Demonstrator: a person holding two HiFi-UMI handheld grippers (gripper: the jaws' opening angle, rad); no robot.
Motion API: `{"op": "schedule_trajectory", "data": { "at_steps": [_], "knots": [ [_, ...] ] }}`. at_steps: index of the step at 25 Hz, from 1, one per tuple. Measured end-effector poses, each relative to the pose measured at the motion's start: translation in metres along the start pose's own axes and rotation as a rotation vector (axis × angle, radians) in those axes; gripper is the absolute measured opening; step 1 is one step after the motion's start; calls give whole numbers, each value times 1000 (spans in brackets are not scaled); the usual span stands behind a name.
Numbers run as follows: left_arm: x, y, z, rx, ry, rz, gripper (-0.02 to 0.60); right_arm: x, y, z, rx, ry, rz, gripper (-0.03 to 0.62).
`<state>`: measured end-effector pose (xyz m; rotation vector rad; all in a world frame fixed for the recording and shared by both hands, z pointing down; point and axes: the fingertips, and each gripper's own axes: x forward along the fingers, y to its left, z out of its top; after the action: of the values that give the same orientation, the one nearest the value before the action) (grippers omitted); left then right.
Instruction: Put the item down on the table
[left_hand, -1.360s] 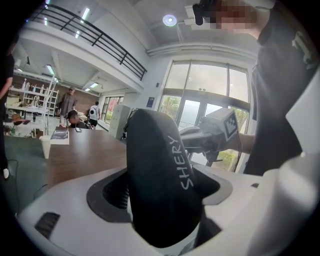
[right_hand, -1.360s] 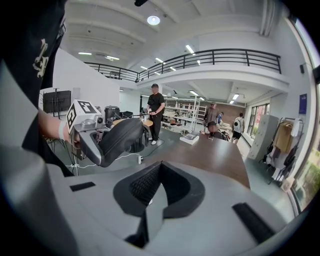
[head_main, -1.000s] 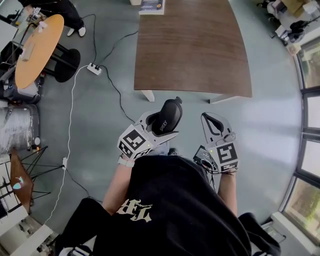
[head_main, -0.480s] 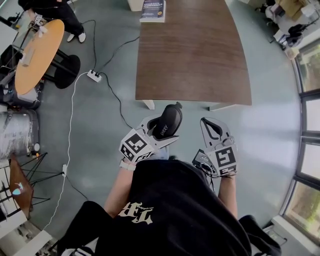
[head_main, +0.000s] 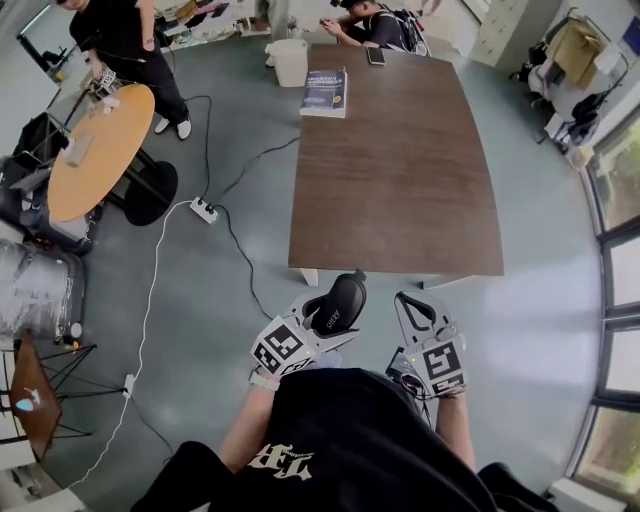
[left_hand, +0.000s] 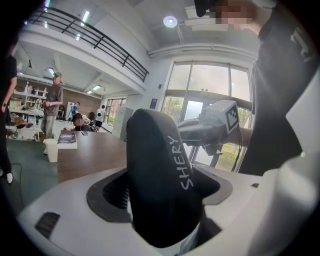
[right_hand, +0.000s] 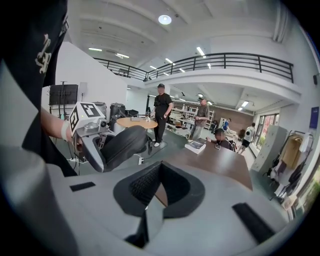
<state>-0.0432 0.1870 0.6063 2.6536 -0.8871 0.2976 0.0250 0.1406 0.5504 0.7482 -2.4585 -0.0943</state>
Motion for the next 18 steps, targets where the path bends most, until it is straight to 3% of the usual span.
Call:
{"op": "schedule_trajectory", "data": {
  "at_steps": [11, 18],
  "knots": [
    [-21, 24, 10, 19, -28, 34, 374, 31, 14, 25, -36, -10, 42, -12],
    [-23, 29, 1, 25, -18, 31, 374, 41, 18, 16, -23, 4, 43, -12]
  ]
}}
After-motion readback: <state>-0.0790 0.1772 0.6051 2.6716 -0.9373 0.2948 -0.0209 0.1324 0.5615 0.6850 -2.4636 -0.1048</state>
